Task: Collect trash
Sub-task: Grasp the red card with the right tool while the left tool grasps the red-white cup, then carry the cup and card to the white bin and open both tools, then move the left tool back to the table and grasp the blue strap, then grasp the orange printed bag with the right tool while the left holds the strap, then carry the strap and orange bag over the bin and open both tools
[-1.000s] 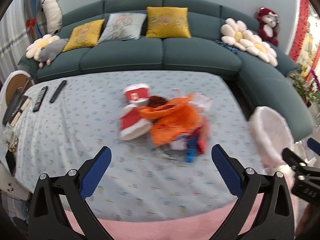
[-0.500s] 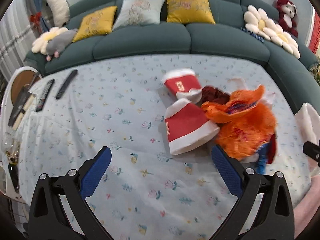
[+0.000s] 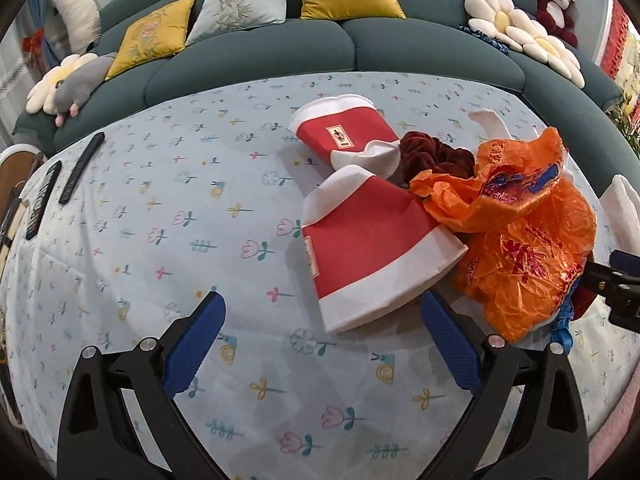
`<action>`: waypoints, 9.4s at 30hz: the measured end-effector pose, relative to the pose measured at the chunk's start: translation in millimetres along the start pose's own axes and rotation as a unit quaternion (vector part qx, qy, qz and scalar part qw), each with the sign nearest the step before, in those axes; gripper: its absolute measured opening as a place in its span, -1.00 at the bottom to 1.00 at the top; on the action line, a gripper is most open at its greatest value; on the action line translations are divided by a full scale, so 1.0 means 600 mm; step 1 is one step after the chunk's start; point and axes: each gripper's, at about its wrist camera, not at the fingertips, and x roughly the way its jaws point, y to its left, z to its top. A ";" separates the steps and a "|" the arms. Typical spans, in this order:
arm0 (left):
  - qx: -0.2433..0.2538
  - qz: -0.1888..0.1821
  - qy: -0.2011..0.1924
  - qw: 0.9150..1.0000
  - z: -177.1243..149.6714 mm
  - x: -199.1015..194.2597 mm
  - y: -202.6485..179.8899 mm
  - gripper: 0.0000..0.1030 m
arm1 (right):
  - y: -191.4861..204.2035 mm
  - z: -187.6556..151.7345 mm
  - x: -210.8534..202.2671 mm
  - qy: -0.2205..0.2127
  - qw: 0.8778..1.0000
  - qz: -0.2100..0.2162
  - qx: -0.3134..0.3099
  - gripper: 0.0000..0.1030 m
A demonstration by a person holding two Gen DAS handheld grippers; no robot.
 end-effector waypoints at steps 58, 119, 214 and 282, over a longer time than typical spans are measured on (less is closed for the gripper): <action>0.038 -0.145 -0.186 0.971 0.111 -0.449 -0.389 -0.85 | -0.351 -0.047 -0.459 -0.268 0.957 0.072 0.087 -0.93; 0.032 -0.159 -0.058 0.985 0.096 -0.281 -0.540 0.38 | -0.518 -0.082 -0.292 -0.181 0.964 0.029 0.195 0.01; -0.146 -0.103 0.001 0.984 -0.002 -0.182 -0.054 -0.85 | -0.030 -0.008 -0.107 -0.032 0.987 0.158 0.006 0.12; 0.080 -0.228 -0.041 0.970 0.083 -0.302 -0.517 -0.60 | -0.528 -0.071 -0.287 -0.193 0.943 0.129 0.239 -0.87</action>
